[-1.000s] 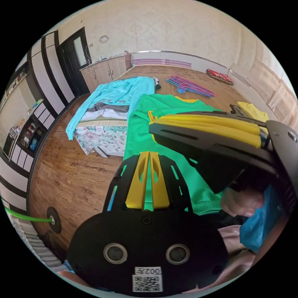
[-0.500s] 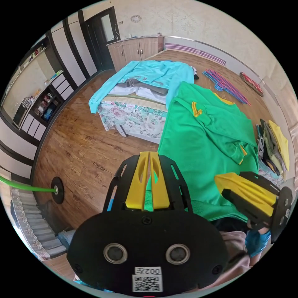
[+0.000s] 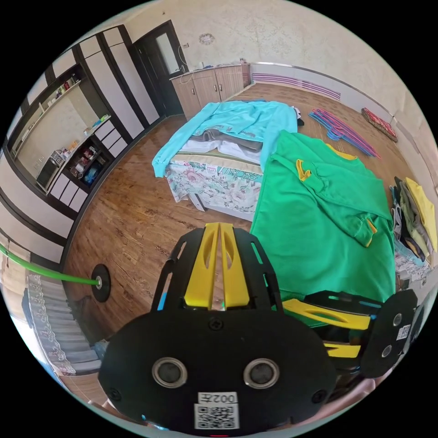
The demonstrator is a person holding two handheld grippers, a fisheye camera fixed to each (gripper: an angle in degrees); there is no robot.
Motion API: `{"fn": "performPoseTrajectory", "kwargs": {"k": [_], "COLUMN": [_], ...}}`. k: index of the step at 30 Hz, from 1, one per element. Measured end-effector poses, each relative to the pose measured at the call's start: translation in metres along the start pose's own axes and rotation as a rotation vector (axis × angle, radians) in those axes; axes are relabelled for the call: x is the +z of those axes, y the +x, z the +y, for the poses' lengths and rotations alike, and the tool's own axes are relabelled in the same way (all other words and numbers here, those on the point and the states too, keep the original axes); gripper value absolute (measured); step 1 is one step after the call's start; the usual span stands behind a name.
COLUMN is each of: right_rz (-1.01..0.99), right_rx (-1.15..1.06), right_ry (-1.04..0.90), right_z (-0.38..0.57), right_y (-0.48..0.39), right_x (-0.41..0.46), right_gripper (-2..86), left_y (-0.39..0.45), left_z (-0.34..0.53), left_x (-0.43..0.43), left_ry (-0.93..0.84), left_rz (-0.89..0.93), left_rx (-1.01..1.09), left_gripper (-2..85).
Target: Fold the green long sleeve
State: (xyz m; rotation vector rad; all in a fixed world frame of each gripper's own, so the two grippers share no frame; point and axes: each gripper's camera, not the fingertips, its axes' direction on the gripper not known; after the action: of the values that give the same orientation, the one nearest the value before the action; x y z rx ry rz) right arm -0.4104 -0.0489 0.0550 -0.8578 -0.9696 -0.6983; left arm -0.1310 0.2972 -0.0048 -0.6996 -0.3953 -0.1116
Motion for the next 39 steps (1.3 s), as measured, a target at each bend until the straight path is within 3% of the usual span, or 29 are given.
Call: {"fn": "performPoseTrajectory", "kwargs": {"k": [10,18,27,29,35,39], "right_rz": [0.056,0.058,0.061,0.067,0.071,0.064], "right_rx": [-0.003,0.069,0.107,0.110,0.125,0.135], "right_ry": [0.009,0.093,0.134,0.137,0.157,0.169], "right_z": [0.004,0.017,0.029,0.032,0.042,0.051], "right_y": [-0.001,0.008,0.014,0.015,0.016,0.013], "right_x": [0.006,-0.006,-0.013,-0.015,-0.019,-0.020], "right_gripper": [0.7,-0.4,-0.5,-0.5,-0.5,-0.5], "left_y": [-0.028,-0.086,-0.132,-0.136,-0.126,-0.115], "left_z": [0.005,0.017,0.049,0.055,0.068,0.073], "left_x": [0.007,0.024,0.022,0.021,0.022,0.029], "left_ry": [-0.009,0.103,0.221,0.205,0.163,0.145], "left_rz": [0.078,0.192,0.642,0.736,0.739,0.640], "left_rx": [-0.025,0.058,0.598,0.728,0.917,0.915], "left_gripper": [-1.0,-1.0,0.4,4.5,8.6,6.5]}}
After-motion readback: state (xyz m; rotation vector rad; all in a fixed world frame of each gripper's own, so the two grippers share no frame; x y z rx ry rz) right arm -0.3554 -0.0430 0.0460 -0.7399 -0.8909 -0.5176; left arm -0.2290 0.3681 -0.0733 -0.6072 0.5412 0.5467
